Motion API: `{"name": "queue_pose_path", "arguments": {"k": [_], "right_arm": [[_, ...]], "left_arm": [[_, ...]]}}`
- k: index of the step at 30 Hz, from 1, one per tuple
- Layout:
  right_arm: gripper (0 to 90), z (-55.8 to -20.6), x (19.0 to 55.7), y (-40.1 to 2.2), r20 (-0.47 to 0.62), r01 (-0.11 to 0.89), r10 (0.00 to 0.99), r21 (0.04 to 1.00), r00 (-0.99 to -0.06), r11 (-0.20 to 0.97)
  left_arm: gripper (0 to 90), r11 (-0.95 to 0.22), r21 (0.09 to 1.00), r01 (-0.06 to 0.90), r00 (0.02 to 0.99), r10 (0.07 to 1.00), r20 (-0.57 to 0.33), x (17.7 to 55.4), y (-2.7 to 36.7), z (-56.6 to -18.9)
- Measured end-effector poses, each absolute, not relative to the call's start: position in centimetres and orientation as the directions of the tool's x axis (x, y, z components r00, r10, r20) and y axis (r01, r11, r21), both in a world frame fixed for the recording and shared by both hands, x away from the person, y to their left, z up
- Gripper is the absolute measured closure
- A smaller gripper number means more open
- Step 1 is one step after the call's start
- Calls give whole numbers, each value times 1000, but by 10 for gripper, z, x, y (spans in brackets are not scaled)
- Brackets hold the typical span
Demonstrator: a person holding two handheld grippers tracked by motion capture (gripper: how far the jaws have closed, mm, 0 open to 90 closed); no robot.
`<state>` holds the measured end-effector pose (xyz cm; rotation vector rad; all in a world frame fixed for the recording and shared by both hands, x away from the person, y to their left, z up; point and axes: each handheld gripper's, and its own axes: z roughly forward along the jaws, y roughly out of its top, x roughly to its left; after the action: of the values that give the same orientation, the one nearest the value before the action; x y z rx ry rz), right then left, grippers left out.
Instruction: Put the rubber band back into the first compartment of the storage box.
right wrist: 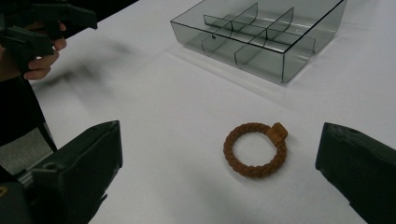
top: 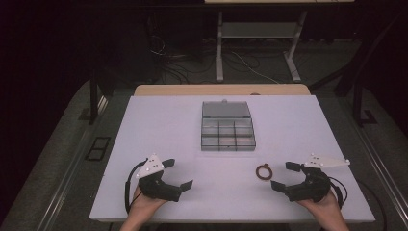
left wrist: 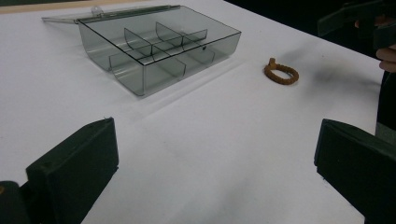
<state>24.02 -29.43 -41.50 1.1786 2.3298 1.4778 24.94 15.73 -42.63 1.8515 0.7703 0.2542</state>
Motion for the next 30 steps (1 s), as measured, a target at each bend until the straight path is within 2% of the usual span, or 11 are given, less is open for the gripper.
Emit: {"name": "queue_pose_path", "arguments": {"k": [30], "right_arm": [[7, -412, 240, -295, 266, 552, 685, 800, -678, 235]], "left_arm": [[0, -234, 890, 392, 765, 619, -174, 243, 157, -428]]}}
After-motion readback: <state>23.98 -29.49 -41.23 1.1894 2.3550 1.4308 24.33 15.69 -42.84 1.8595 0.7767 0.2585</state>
